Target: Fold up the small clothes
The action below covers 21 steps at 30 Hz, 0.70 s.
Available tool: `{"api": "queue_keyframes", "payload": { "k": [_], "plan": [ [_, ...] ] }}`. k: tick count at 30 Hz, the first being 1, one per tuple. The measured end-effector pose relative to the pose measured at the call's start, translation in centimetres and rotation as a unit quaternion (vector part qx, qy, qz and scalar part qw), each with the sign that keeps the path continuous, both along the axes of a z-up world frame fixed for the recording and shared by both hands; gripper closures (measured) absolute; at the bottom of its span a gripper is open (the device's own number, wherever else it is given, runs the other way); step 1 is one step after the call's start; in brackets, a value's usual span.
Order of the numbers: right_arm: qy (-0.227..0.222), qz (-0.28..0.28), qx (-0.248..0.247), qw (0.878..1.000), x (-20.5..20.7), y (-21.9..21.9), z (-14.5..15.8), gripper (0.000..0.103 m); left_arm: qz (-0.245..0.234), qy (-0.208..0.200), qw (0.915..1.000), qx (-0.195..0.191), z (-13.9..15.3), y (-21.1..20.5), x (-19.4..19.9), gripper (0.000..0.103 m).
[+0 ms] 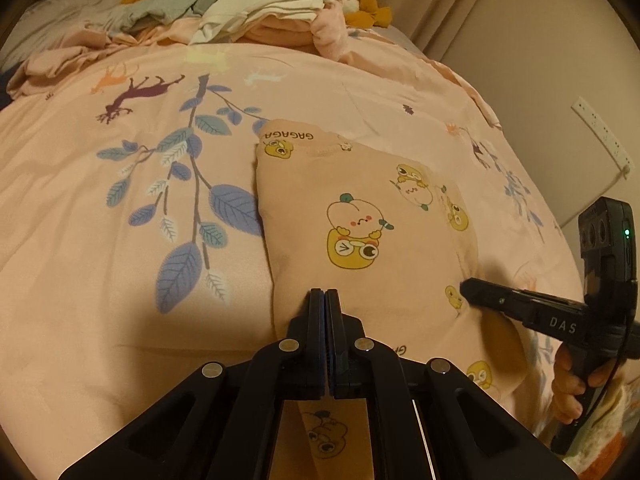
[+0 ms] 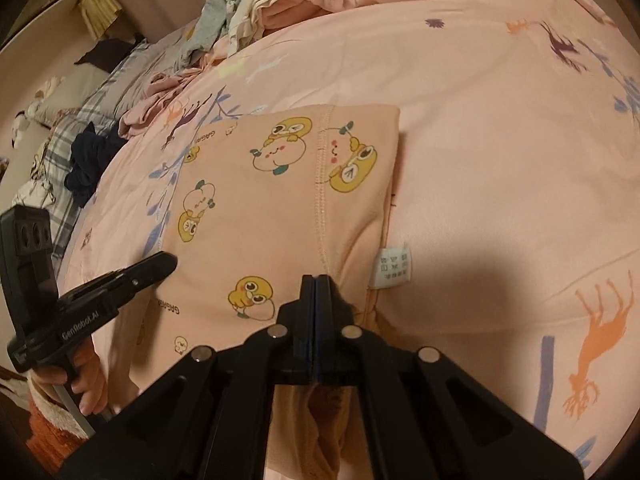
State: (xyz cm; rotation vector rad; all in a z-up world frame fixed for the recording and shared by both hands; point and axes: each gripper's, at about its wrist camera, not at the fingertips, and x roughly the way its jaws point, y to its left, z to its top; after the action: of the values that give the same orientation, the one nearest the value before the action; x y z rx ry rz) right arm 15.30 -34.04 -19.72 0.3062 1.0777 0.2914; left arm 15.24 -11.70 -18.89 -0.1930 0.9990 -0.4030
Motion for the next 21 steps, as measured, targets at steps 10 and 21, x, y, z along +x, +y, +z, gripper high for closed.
{"api": "queue_keyframes", "payload": {
  "k": [10, 21],
  "plan": [
    [0.01, -0.015, 0.057, 0.998, -1.3, 0.0, 1.9, 0.075, 0.027, -0.049, 0.9984, -0.002, 3.7, 2.0, -1.0, 0.095],
    [-0.05, -0.009, 0.104, 0.993, -2.0, 0.1, 6.8, 0.017, 0.019, -0.011, 0.9973, -0.07, 4.6, 3.8, -0.3, 0.023]
  ]
}}
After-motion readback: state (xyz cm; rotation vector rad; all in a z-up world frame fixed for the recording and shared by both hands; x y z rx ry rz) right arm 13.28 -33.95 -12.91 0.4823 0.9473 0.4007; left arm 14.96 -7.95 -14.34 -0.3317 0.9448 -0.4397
